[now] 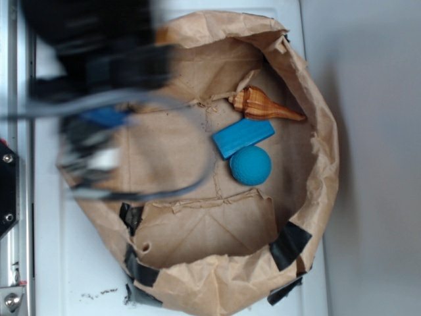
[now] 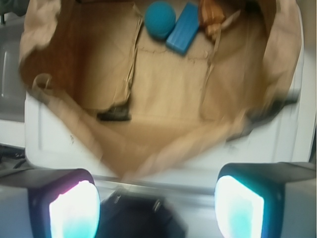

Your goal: Grab the blue ball.

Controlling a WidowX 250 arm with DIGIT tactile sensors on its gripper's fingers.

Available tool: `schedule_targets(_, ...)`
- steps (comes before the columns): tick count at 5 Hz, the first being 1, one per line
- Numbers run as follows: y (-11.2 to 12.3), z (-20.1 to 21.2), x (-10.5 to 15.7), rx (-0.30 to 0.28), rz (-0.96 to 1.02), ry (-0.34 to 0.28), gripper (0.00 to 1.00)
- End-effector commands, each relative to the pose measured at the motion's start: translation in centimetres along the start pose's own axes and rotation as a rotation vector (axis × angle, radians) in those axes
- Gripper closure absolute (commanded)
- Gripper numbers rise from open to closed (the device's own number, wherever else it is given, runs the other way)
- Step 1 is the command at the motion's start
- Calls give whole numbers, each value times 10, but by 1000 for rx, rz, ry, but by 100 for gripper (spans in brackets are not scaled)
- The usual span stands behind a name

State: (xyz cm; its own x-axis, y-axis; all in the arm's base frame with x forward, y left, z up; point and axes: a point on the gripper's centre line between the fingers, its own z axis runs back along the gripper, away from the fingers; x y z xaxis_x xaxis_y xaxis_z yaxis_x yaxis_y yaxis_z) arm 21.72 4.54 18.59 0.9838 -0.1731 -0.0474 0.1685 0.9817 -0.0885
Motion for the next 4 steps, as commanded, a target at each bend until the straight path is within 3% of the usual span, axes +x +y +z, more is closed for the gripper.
schedule_targets(1, 11, 23, 52, 32, -110, -73, 0)
schedule_targets(3, 11, 23, 52, 32, -110, -73, 0)
schedule_targets(4, 11, -27, 90, 192, -163, -103, 0)
